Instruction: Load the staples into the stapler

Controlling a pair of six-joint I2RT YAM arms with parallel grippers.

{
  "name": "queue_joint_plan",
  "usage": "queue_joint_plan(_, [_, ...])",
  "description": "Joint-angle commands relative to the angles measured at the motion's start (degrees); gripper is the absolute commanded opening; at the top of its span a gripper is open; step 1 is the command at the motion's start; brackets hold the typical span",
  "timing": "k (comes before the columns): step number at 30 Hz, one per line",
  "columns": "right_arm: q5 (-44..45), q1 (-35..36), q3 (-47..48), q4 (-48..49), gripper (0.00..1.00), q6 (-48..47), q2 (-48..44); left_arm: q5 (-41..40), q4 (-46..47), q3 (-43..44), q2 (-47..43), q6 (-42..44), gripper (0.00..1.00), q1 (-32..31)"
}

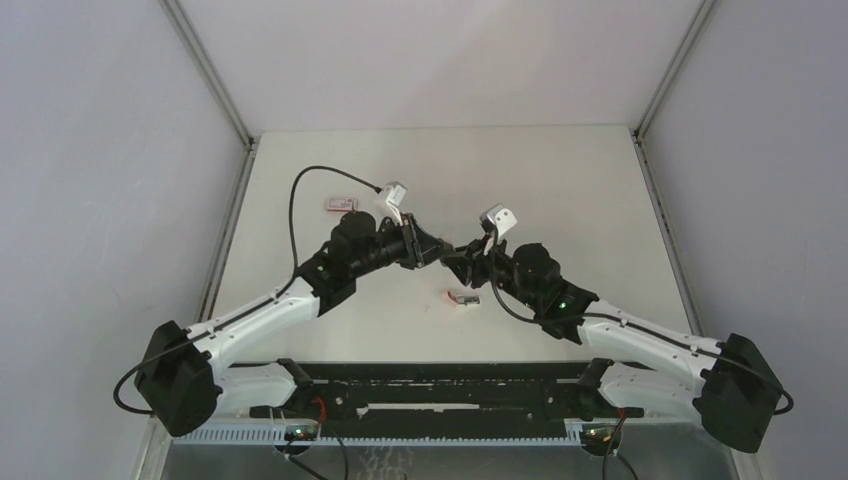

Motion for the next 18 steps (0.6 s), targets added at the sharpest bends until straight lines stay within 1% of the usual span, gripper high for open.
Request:
queue_joint_plan(1, [-2.05, -0.9, 0.78, 2.35, 0.29, 0.24, -4.95, -1.05, -1.05, 2.11, -2.68, 1.89, 0.0, -0.06])
queue_joint_plan(3, [-5.71, -2.72, 0.87, 0.18, 0.57, 0.69, -8.77, -2.74, -2.72, 2.24, -4.09, 2.63, 0.0, 0.14])
queue_joint_plan(4, [-7.92, -4.13, 0.91, -1.55, 0.63, 1.05, -10.46, -3.1, -3.38, 2.2, -4.67, 4.33, 0.0, 0.39])
queue_joint_plan(5, [-10.56, -5.82, 1.14, -3.22, 0.68, 1.62, -11.94, -3.15, -3.75, 1.98, -5.32, 4.98, 0.0, 0.8])
queue_joint_plan(8, [-21.57, -12.37, 1.92, -7.15, 0.72, 3.89, -14.77, -0.64, -3.59, 1.19, -7.2, 7.3, 0.0, 2.27])
queue_joint_plan(10, [-29.93, -16.81, 2.95, -9.52, 0.73, 5.59, -15.12, 4.69, -2.0, 0.49, -8.05, 10.1, 0.0, 2.97])
queue_joint_plan(12, [-37.49, -20.45, 4.52, -11.78, 0.73, 6.62, -14.44, 13.33, -1.78, 0.91, -8.37, 13.94, 0.0, 3.02])
queue_joint_plan(14, [-44.0, -22.78, 5.98, -12.74, 0.73, 7.83, -13.48, 20.32, -1.95, 1.33, -9.07, 16.85, 0.0, 2.82])
queue_joint_plan(16, [-50.61, -23.88, 7.16, -12.02, 0.73, 9.62, -12.38, 23.82, -1.98, 0.6, -10.65, 19.14, 0.0, 2.38])
queue_joint_plan(18, [-54.76, -23.68, 8.08, -10.12, 0.73, 11.73, -11.19, 27.12, -2.18, 0.32, -11.94, 20.68, 0.0, 2.0])
